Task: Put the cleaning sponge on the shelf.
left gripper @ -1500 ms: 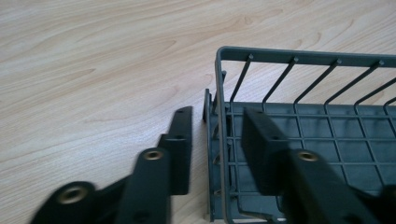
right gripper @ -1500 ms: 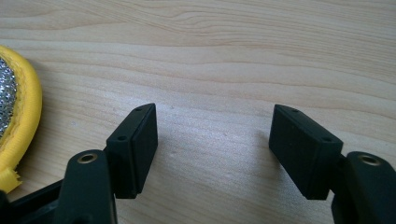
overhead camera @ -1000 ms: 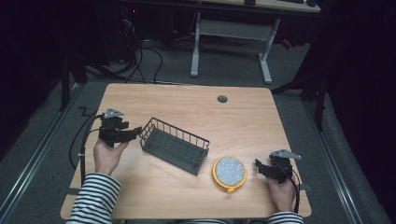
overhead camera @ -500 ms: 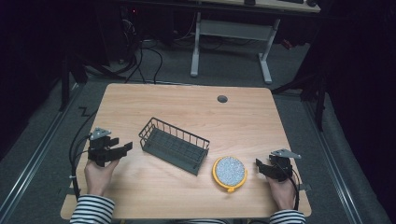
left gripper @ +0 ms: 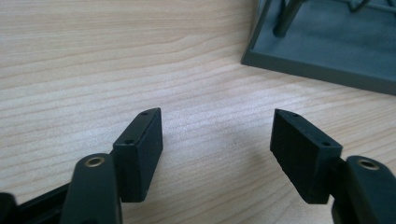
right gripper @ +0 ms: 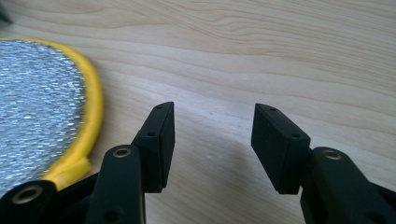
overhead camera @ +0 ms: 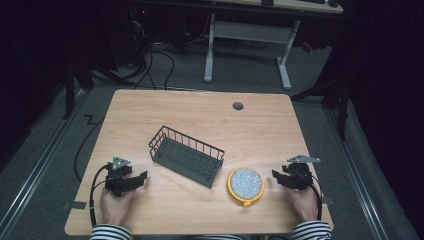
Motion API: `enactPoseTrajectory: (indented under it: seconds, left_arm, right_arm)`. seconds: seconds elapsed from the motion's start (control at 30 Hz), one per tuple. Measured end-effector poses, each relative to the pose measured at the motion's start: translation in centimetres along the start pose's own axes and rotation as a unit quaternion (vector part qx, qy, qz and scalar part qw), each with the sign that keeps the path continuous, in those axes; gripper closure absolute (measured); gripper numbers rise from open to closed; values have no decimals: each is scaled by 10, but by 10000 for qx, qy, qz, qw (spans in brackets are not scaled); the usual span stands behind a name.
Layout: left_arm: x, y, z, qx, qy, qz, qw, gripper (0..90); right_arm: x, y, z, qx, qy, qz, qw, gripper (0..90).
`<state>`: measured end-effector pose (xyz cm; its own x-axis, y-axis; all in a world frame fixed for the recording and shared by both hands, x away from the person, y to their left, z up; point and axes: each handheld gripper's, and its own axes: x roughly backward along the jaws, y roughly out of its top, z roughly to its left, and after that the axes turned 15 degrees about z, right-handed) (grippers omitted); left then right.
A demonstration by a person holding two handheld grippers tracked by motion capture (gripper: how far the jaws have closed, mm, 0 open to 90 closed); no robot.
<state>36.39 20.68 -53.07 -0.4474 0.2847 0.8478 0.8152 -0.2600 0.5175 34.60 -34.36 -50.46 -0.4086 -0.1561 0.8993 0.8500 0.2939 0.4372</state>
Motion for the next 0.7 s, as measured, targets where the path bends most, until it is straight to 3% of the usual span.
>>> enactPoseTrajectory:
  seconds: [0.1,0.2,0.3,0.5,0.7]
  left_arm:
    - [-1,-1,-3,-61,105,-44,9999,342]
    - [-3,-7,-4,-83,167,-248,9995,340]
    - [-3,-7,-5,-80,176,-249,9995,334]
    - [-3,-7,-6,-98,214,-227,9995,323]
    - [-3,-7,-6,-80,188,-243,9995,318]
  right_arm:
    - [5,5,4,174,55,101,9998,503]
    - [10,10,12,341,91,197,9992,505]
    - [14,17,21,555,194,290,9979,505]
    - [21,34,37,914,421,459,9939,506]
    - [17,45,49,1228,603,727,9879,536]
